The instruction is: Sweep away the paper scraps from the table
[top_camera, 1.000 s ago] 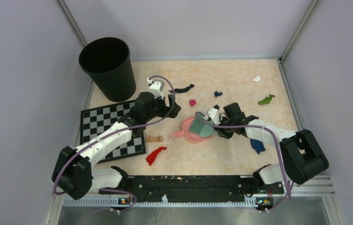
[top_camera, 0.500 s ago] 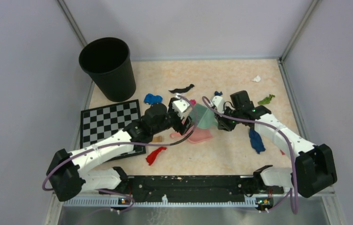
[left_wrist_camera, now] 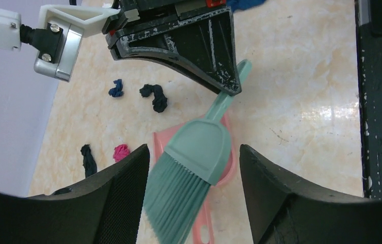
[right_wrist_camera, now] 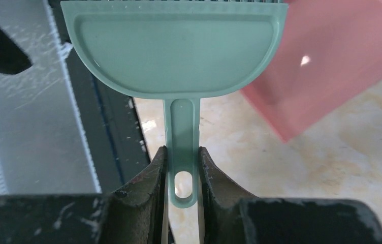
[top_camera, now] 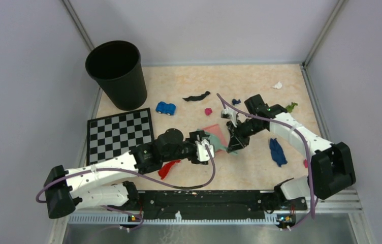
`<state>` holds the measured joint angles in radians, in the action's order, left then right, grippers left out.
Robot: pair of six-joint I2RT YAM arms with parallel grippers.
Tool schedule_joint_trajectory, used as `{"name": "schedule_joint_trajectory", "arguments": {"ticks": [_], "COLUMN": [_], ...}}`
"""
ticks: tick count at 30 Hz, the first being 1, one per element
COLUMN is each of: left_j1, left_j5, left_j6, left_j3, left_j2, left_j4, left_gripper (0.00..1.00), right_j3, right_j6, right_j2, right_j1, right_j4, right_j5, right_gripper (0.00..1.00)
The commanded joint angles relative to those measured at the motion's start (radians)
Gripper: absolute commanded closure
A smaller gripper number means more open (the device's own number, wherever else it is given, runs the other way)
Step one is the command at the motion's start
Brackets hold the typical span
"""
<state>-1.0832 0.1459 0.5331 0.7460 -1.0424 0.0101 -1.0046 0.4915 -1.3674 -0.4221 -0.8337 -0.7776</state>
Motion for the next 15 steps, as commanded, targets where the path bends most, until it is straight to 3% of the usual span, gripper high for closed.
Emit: {"name": "schedule_joint_trajectory", "arguments": {"ticks": [1,15], "left_j1": [-0.014,-0.026], "left_j5": [0.006,0.047], "left_j6": [0.107,0.118], "left_j3": [0.011,0.008], "left_j2": [0.004,-0.042], "left_j4": [0.047,0.085], "left_gripper": [0.31,0.40], "right_j3": [-0.054,-0.071], "right_j6": [0.071,0.110], "right_j2": [-0.039,-0.078], "right_j1": [0.008,0.008], "right_j4": [-0.116,-0.176], "right_j5": [-0.194,-0.260], "right_gripper": [1.00,1.00]}}
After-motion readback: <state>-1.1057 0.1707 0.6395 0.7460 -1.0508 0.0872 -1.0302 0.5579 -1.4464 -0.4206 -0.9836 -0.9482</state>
